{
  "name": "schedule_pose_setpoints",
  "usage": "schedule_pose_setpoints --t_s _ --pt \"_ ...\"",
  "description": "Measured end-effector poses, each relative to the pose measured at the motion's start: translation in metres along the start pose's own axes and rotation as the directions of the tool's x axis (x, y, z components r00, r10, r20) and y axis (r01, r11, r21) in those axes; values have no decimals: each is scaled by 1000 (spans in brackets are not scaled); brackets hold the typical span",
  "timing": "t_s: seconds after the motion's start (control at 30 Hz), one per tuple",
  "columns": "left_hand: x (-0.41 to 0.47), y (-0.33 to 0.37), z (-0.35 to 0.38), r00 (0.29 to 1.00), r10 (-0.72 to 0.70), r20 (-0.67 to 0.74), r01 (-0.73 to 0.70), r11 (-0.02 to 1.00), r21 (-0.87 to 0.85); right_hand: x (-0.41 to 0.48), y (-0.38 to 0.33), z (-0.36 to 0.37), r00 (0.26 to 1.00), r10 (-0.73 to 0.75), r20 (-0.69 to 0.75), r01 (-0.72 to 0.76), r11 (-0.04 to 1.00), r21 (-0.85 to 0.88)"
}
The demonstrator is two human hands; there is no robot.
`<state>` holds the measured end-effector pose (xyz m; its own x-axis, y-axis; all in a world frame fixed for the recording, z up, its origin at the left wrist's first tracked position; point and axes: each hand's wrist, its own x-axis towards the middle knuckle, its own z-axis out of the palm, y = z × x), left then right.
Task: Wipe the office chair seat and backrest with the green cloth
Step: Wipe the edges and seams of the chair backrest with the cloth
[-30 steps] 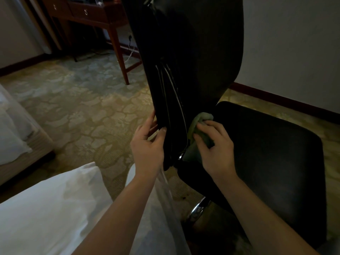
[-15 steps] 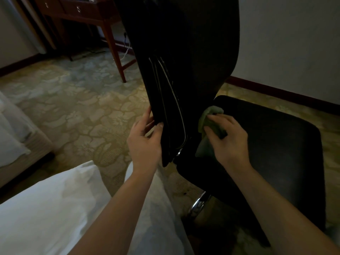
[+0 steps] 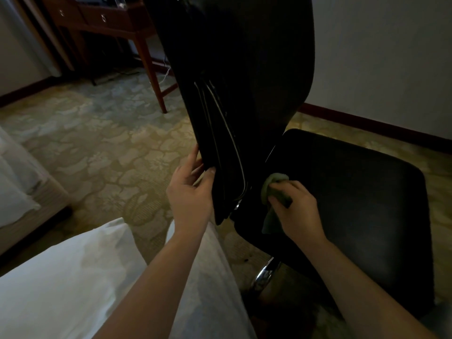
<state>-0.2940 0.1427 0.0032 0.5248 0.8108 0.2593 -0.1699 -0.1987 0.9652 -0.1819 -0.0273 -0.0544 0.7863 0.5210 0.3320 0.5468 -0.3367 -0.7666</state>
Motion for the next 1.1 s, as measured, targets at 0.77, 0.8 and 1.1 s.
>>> schedule_pose_setpoints --t_s 0.77,0.8,1.1 --pt "-1 10 2 999 -32 23 31 998 50 4 -6 14 997 -72 -32 72 997 -8" --pt "-2 10 2 999 -35 27 34 998 49 8 -12 10 994 -59 -89 63 997 46" --pt "-3 1 0 997 -68 46 62 991 123 19 -55 12 977 -140 -160 166 973 159"
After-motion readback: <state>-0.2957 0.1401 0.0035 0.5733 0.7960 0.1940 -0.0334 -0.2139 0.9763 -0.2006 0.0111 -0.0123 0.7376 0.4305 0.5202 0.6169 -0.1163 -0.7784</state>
